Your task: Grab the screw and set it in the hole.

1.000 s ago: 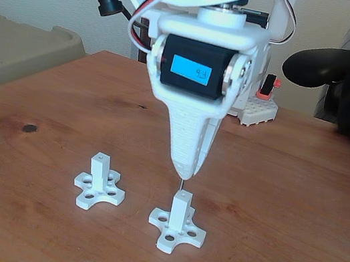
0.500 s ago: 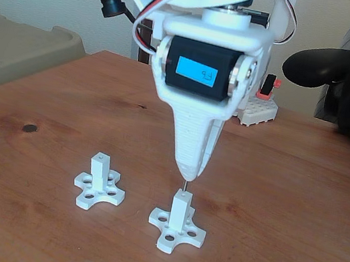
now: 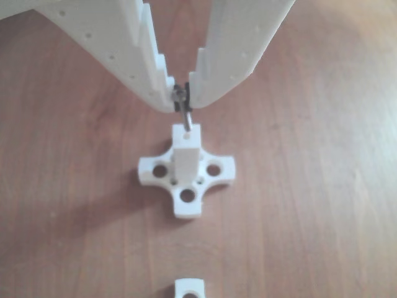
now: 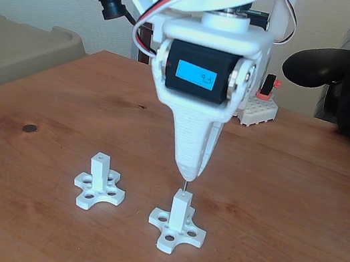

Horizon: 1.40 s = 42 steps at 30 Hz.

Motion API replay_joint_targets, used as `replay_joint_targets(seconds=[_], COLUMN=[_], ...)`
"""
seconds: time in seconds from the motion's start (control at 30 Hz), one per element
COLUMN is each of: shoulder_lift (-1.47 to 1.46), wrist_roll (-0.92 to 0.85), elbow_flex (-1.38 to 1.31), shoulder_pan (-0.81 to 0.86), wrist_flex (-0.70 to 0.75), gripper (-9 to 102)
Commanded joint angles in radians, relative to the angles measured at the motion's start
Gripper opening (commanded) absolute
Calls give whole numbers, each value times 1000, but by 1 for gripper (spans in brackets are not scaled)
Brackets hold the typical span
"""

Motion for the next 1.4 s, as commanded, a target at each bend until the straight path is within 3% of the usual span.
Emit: replay_joint_targets(seconds=[0.0,1.37], shoulder_lift=[20,-31], wrist_roll=[-5,5], elbow_flex=[-17,-57], shoulder_pan=[-3,-21], wrist_flex=[-11,-17], gripper=[-4,-4])
